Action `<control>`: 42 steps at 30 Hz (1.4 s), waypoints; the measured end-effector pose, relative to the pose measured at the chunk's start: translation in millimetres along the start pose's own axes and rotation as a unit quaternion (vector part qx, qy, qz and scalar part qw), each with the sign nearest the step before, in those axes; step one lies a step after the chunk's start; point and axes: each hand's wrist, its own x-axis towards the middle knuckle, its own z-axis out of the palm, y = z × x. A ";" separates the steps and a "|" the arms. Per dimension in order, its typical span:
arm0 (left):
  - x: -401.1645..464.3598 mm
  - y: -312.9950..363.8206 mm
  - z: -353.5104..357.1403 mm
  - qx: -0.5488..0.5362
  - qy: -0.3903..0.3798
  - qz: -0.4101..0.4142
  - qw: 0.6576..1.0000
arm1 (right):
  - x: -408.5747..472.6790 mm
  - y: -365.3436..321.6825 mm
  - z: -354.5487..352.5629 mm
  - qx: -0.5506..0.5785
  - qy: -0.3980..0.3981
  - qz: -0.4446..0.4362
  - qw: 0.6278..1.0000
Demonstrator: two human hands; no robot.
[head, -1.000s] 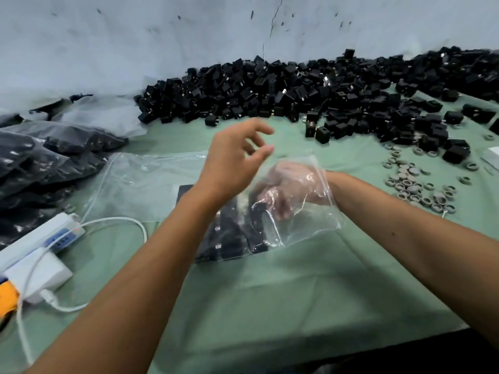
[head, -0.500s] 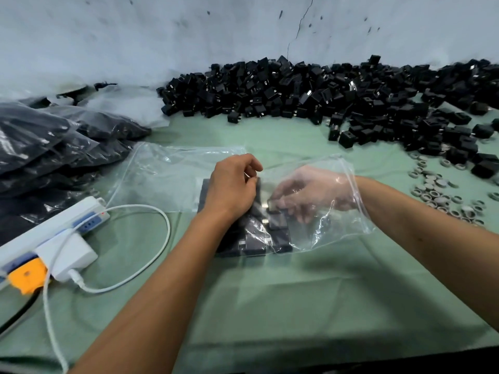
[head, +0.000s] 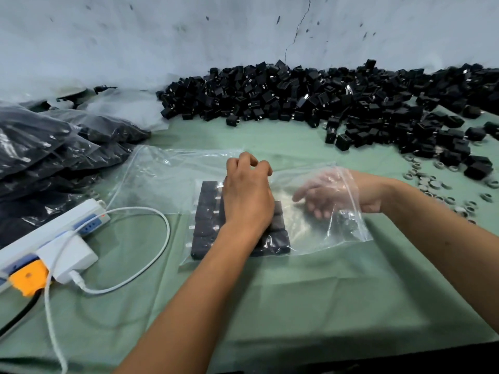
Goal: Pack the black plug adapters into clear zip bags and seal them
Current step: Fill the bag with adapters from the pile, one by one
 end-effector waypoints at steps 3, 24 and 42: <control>-2.6 7.6 7.4 0.048 -0.029 -0.037 0.998 | -15.8 5.0 -17.6 0.115 0.065 0.058 0.990; -3.5 9.2 25.9 0.141 -0.202 -0.008 0.969 | 39.2 27.5 -63.0 -0.459 0.419 0.080 0.779; 14.0 103.9 12.5 -0.002 -0.115 -0.027 0.993 | -44.2 21.6 2.4 0.075 0.320 -0.038 0.944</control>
